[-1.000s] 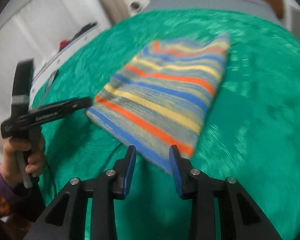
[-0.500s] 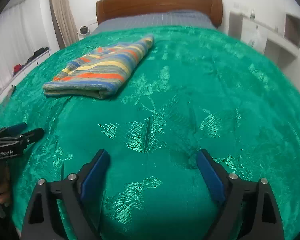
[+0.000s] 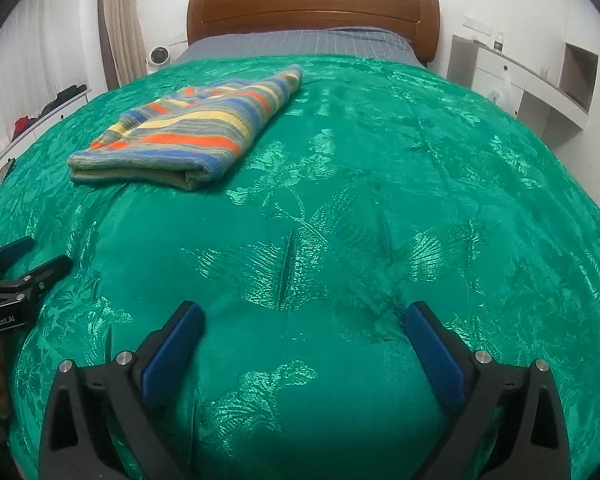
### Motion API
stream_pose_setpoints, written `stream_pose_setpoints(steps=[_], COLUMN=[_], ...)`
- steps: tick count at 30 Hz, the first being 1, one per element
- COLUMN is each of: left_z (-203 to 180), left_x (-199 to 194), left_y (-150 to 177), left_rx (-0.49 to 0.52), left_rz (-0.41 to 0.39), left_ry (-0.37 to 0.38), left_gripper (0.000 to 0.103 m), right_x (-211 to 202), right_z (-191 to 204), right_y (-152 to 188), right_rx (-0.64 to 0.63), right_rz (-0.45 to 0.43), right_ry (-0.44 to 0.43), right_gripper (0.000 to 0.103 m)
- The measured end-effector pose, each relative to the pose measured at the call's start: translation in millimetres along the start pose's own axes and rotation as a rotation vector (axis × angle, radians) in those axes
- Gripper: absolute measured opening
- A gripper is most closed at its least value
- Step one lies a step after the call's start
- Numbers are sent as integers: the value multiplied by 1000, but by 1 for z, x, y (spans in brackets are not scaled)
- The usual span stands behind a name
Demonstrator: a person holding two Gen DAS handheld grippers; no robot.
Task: Fold small clothes
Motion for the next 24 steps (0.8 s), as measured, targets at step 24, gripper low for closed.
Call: stream_pose_setpoints(steps=[24], left_z=[2], left_x=[-1], left_y=[-6], left_rx=[5], left_rz=[29], left_ry=[21], left_gripper=[103], right_x=[-2], right_z=[1], right_y=[0], right_rx=[-6], right_rz=[8], right_ry=[10], right_gripper=[101])
Point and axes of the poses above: each gripper's, at about its wrist camera, not at the fingertips, and x roughly the way its jaws point, z to its left, y to its underside, the point moved 2 cm from there along x, roughly the way its jaws point, and after that the axes turned 13 degrees about -z, right-handed, at the moved point
